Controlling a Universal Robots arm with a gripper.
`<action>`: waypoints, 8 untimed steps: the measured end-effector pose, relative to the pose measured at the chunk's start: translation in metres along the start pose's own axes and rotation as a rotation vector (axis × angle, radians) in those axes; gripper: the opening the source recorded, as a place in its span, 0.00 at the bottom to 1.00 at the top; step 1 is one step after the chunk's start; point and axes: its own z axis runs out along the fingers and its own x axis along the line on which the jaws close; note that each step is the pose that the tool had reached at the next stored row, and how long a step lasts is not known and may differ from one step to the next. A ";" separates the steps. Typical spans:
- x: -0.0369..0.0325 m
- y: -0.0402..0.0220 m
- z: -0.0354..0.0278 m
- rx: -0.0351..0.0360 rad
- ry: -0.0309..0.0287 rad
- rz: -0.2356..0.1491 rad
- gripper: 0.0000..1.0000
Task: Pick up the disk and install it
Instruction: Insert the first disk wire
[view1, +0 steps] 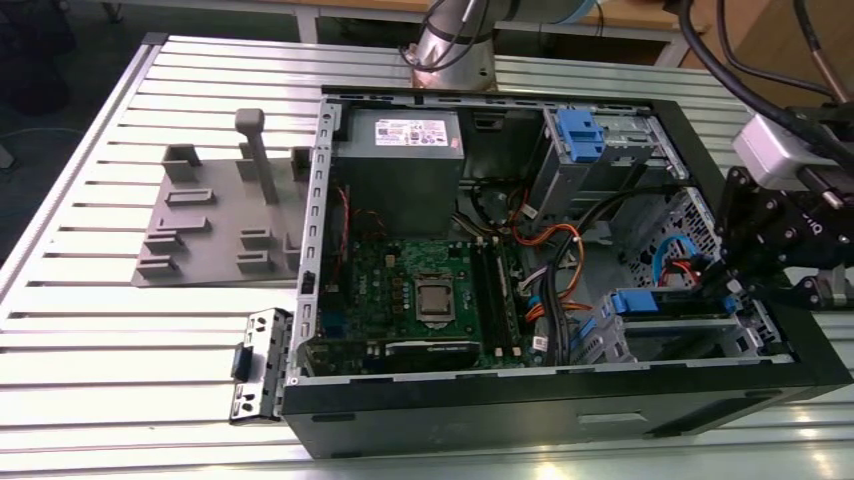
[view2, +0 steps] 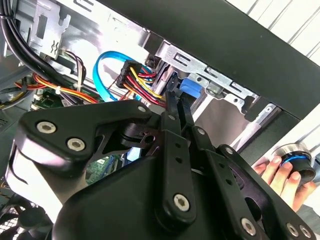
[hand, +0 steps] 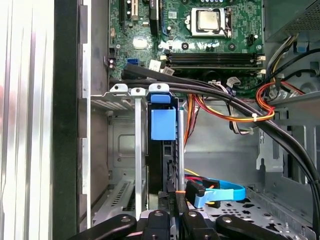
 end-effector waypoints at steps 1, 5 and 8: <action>-0.0001 0.0002 0.0001 0.0001 -0.0002 0.000 0.16; -0.0001 0.0027 0.0005 0.0007 -0.0010 0.000 0.16; -0.0001 0.0036 0.0001 0.0010 0.0000 0.000 0.16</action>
